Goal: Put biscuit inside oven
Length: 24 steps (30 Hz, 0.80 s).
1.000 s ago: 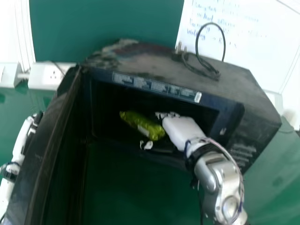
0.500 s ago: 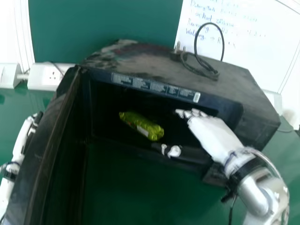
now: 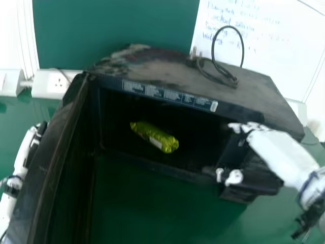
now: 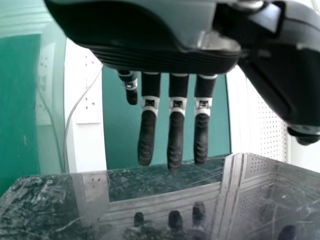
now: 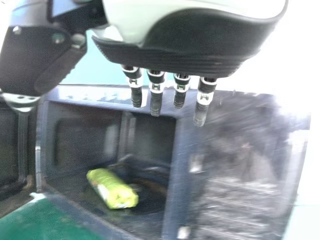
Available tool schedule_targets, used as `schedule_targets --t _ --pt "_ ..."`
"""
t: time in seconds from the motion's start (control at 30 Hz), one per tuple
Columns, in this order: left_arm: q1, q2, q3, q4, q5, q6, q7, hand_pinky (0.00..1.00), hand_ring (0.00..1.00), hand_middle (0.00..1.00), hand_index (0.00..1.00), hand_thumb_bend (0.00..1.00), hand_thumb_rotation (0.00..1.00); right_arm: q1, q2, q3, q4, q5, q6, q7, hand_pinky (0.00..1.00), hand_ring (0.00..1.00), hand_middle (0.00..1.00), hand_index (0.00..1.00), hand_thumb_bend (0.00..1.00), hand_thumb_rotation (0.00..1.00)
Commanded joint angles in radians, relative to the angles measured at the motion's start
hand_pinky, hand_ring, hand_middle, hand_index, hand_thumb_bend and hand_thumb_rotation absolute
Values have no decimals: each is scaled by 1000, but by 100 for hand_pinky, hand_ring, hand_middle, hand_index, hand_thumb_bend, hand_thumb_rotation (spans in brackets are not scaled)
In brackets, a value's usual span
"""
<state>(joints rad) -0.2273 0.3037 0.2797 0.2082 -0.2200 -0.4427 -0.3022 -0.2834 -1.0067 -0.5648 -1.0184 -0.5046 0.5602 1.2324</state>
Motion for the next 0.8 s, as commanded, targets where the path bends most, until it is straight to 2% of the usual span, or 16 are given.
schedule_targets --t 0.0,0.13,0.2,0.3,0.37,0.43,0.5,0.57,0.63,0.67,0.7,0.77 --pt "1 -1 2 -5 -19 -1 -6 28 36 42 48 51 7 20 -32 -62 -8 25 54 21 83 91 95 100 90 77" --pt "11 -5 -1 -45 -46 16 -20 28 37 41 48 51 7 45 -81 -143 4 29 131 37 80 93 97 100 92 73" --pt "16 -4 -2 -57 -57 19 -27 28 37 41 48 51 7 42 -81 -172 11 51 186 28 82 94 99 100 92 70" --pt "24 0 -6 -76 -58 5 -46 28 36 41 48 51 7 73 -102 -233 48 43 193 19 79 92 97 100 98 73" --pt "32 2 -13 -102 -48 -6 -58 28 35 42 48 51 7 92 -90 -248 61 15 186 -31 74 88 94 99 100 73" --pt "40 3 -21 -131 -39 -13 -69 28 35 42 48 51 7 105 -75 -248 66 -17 215 -79 72 84 91 97 100 72" --pt "46 3 -31 -154 -45 -22 -85 28 36 41 48 51 7 128 -73 -243 68 -57 229 -121 64 80 89 96 100 72" --pt "55 4 -42 -182 -42 -27 -95 28 36 41 48 51 7 142 -58 -230 69 -88 231 -172 71 84 89 95 99 70" --pt "64 3 -54 -210 -27 -43 -99 28 35 41 48 51 6 146 -38 -192 66 -120 228 -240 73 85 90 94 99 68" --pt "66 2 -63 -220 -23 -56 -105 28 35 41 48 51 7 142 -25 -175 64 -123 232 -268 69 83 87 93 100 66" --pt "70 -1 -71 -235 -20 -60 -105 27 35 41 48 51 6 145 -20 -166 70 -122 212 -291 69 82 88 93 100 65" --pt "83 -6 -92 -280 0 -50 -95 27 34 40 48 51 6 150 -15 -153 83 -127 193 -324 67 81 86 92 100 68"
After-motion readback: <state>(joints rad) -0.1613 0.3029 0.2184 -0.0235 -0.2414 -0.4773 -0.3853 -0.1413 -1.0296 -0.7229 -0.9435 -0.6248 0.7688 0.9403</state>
